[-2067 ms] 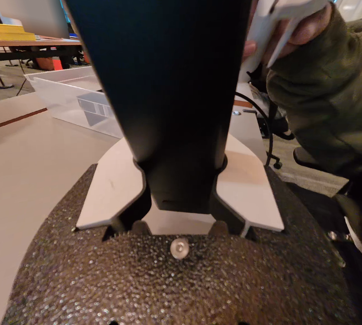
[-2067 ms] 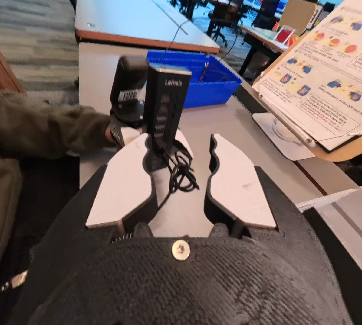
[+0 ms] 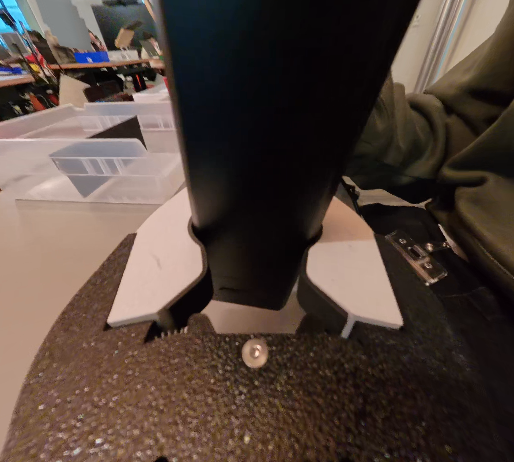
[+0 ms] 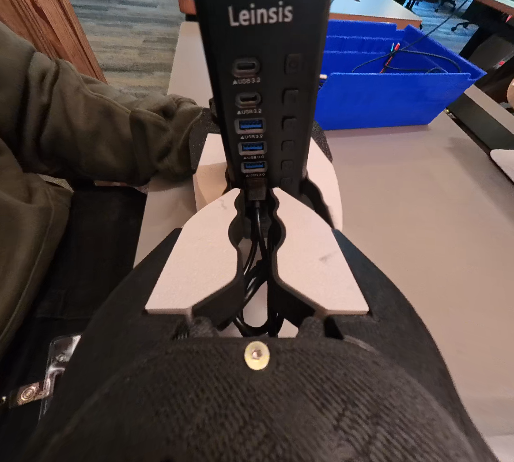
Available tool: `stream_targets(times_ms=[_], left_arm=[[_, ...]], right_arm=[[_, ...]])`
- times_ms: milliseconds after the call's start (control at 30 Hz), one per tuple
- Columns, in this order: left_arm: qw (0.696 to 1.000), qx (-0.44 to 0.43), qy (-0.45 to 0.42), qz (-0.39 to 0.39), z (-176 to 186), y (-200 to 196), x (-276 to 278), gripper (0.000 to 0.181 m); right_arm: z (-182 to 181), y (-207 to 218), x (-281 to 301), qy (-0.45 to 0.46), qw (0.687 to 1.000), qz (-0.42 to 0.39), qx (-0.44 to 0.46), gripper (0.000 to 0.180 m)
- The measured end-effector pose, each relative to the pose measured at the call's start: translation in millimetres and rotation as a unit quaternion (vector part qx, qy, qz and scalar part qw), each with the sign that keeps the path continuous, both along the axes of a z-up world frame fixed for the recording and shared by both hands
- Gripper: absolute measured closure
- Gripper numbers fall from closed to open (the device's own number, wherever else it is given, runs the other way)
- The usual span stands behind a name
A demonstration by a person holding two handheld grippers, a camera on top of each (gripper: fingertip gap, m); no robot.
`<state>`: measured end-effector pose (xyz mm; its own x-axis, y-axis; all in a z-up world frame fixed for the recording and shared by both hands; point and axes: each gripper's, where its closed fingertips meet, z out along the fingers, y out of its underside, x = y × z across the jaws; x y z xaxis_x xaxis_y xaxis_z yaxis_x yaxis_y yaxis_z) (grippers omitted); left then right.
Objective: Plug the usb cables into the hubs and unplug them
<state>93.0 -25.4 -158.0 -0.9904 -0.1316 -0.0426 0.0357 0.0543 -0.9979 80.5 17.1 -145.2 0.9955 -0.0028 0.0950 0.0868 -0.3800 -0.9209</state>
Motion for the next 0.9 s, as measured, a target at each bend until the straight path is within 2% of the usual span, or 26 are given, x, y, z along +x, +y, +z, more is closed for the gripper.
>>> stream_targets(times_ms=[433,567,733,900], left_arm=[[0.999,-0.040,0.026,-0.018,13.5,4.5,-4.6,0.095],[1.000,-0.025,-0.013,0.013,13.0,5.8,0.8,0.100],[0.999,-0.035,-0.026,-0.010,15.6,6.9,-5.2,0.106],[0.999,-0.017,-0.041,-0.003,17.3,8.1,-4.9,0.109]], right_arm=[[-3.7,0.2,3.7,0.015,1.000,-0.008,-0.003,0.164],[-7.0,0.2,3.5,0.015,1.000,-0.007,-0.014,0.164],[-6.4,-0.9,-1.8,0.042,0.999,0.015,-0.003,0.164],[-2.7,-1.2,-1.5,0.020,1.000,0.007,-0.014,0.163]])
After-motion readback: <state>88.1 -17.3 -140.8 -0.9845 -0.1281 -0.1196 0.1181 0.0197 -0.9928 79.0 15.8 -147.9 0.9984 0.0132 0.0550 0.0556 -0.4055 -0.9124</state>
